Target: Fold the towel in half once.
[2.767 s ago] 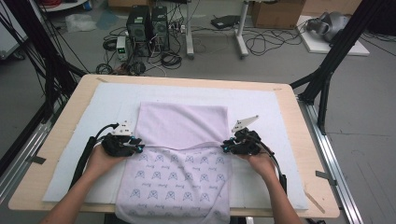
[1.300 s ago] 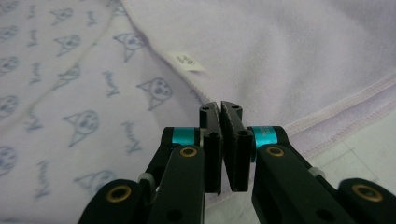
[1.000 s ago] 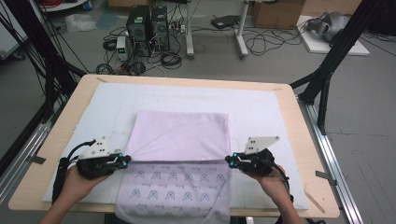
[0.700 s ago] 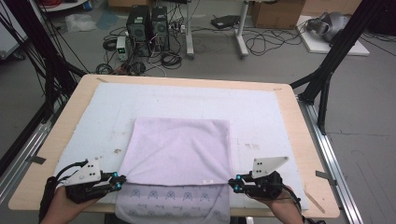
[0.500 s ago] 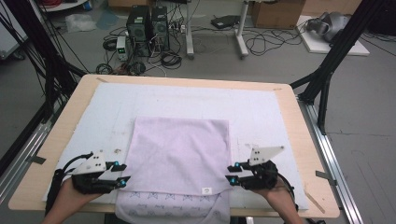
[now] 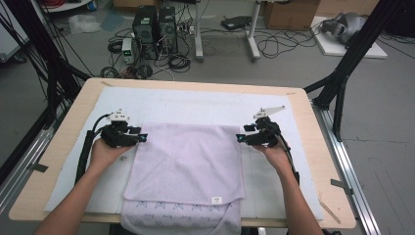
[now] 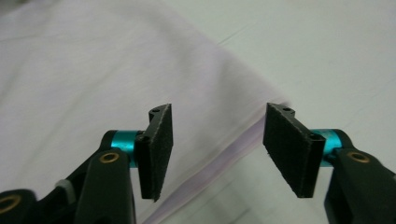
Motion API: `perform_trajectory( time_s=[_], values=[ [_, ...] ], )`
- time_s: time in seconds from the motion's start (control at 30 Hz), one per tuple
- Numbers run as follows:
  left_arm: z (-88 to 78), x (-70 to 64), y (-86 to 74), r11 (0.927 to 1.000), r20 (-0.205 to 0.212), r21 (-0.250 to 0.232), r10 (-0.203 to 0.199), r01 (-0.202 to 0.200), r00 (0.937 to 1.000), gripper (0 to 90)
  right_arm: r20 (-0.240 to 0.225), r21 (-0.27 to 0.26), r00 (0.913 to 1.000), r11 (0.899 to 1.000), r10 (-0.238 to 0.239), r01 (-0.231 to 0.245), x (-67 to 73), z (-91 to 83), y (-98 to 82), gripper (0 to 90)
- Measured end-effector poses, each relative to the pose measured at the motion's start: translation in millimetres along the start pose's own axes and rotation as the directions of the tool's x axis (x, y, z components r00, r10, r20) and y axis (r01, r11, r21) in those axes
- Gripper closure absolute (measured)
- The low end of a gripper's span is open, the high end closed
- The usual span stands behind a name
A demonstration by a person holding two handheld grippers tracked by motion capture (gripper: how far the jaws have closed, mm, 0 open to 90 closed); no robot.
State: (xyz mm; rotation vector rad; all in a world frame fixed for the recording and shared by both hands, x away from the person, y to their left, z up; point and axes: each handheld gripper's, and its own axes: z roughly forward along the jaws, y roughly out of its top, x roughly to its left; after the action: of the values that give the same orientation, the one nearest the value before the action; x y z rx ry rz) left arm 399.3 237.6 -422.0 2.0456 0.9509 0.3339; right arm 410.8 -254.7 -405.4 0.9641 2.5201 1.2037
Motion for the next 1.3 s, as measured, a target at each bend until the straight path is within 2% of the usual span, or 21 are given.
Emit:
perform_trajectory(
  time_s=[0.07, 0.17, 0.23, 0.3, 0.33, 0.37, 0.4, 0.47, 0.57, 0.63, 0.67, 0.73, 0.83, 0.93, 0.97, 1.0, 1.03, 1.1, 1.17, 1.23, 1.3],
  values=[
    [10.5, 7.0, 4.4, 0.9998, 0.001, 0.011, -0.015, 0.015, 0.9999, 50.0, 0.022, 0.024, 0.9997, 1.000, 0.011, -0.011, -13.3, 10.2, 3.6, 37.4],
    [26.8, 15.0, 8.2, 0.9982, -0.049, 0.045, -0.039, 0.041, 0.9981, 38.4, 0.016, 0.016, 0.9997, 1.000, 0.020, -0.021, -26.0, 24.3, 2.0, 35.2],
    [35.6, 19.7, 7.1, 0.9963, -0.057, 0.056, -0.063, 0.066, 0.9964, 38.5, -0.004, 0.021, 0.9996, 0.999, 0.027, -0.027, -29.3, 33.5, -1.2, 34.7],
    [38.6, 20.6, 6.5, 0.9965, -0.073, 0.058, -0.056, 0.060, 0.9958, 41.1, -0.022, 0.051, 0.9996, 0.999, 0.016, -0.015, -29.9, 41.9, -3.9, 37.7],
    [38.0, 20.9, 6.6, 0.9969, -0.067, 0.058, -0.049, 0.053, 0.9965, 50.1, -0.034, 0.068, 0.9993, 0.998, 0.017, -0.015, -29.9, 45.6, -5.1, 41.8],
    [37.1, 20.7, 6.5, 0.9975, -0.043, 0.053, -0.045, 0.047, 0.9981, 61.8, -0.014, 0.064, 0.9999, 0.998, 0.005, -0.004, -28.8, 47.2, -5.9, 49.7],
    [36.6, 20.2, 6.8, 0.9978, -0.029, 0.055, -0.037, 0.038, 0.9989, 76.3, 0.000, 0.064, 1.0000, 0.998, -0.003, 0.003, -27.9, 45.7, -5.4, 66.5],
    [36.8, 16.1, 9.8, 0.9981, -0.049, 0.062, 0.002, 0.001, 0.9988, 83.6, -0.050, 0.067, 0.9987, 0.998, -0.006, 0.010, -29.1, 45.8, -3.3, 82.7],
    [35.5, 15.2, 19.6, 0.9993, -0.083, 0.037, 0.003, 0.000, 0.9965, 85.2, 0.012, 0.077, 0.9998, 0.997, -0.016, 0.015, -30.9, 42.8, 8.7, 85.7],
    [30.6, 15.6, 32.8, 1.0000, -0.110, -0.007, 0.002, -0.003, 0.9939, 85.6, 0.049, 0.091, 0.9983, 0.996, -0.031, 0.026, -33.6, 37.7, 20.2, 86.3],
    [27.4, 16.3, 41.8, 0.9998, -0.125, -0.021, 0.002, -0.005, 0.9921, 85.7, 0.081, 0.074, 0.9955, 0.996, -0.048, 0.042, -34.6, 33.2, 26.8, 86.5],
    [19.5, 18.1, 63.9, 0.9986, -0.153, -0.047, 0.016, -0.023, 0.9881, 85.7, 0.115, 0.063, 0.9925, 0.997, -0.040, 0.033, -40.9, 23.1, 43.7, 86.7],
    [3.3, 19.5, 102.3, 0.9937, -0.190, -0.099, 0.032, -0.052, 0.9813, 85.8, 0.166, 0.031, 0.9848, 0.998, -0.050, 0.045, -48.6, 3.9, 74.3, 86.8],
    [-12.5, 22.4, 138.6, 0.9865, -0.236, -0.137, 0.056, -0.090, 0.9702, 85.3, 0.203, -0.007, 0.9765, 0.997, -0.074, 0.077, -51.9, -16.1, 105.5, 86.4],
    [-13.9, 24.2, 144.7, 0.9867, -0.254, -0.136, 0.053, -0.090, 0.9657, 83.2, 0.216, -0.031, 0.9724, 0.995, -0.089, 0.098, -52.3, -21.4, 113.7, 81.6],
    [-14.0, 25.7, 147.5, 0.9883, -0.276, -0.126, 0.048, -0.085, 0.9599, 73.0, 0.231, -0.040, 0.9689, 0.994, -0.088, 0.100, -54.0, -23.6, 117.8, 71.6],
    [-14.0, 28.0, 147.9, 0.9891, -0.289, -0.125, 0.039, -0.078, 0.9565, 63.6, 0.239, -0.042, 0.9678, 0.995, -0.080, 0.092, -55.8, -24.4, 118.7, 68.3],
    [-12.9, 32.9, 141.3, 0.9918, -0.267, -0.117, 0.020, -0.052, 0.9635, 57.0, 0.234, -0.045, 0.9713, 0.998, -0.042, 0.054, -59.4, -22.7, 112.6, 60.7],
    [-9.5, 35.1, 128.1, 0.9945, -0.254, -0.095, 0.020, -0.045, 0.9669, 54.1, 0.205, -0.025, 0.9784, 0.999, -0.027, 0.033, -60.3, -18.2, 103.3, 56.4],
    [-6.2, 36.4, 111.6, 0.9968, -0.232, -0.072, 0.016, -0.034, 0.9725, 52.8, 0.204, -0.002, 0.9781, 0.999, -0.041, 0.043, -56.9, -13.6, 88.9, 55.9],
    [-3.7, 35.8, 92.1, 0.9983, -0.205, -0.054, 0.012, -0.023, 0.9788, 52.0, 0.179, 0.004, 0.9831, 0.999, -0.037, 0.037, -52.5, -11.0, 74.6, 53.8]
  ],
)
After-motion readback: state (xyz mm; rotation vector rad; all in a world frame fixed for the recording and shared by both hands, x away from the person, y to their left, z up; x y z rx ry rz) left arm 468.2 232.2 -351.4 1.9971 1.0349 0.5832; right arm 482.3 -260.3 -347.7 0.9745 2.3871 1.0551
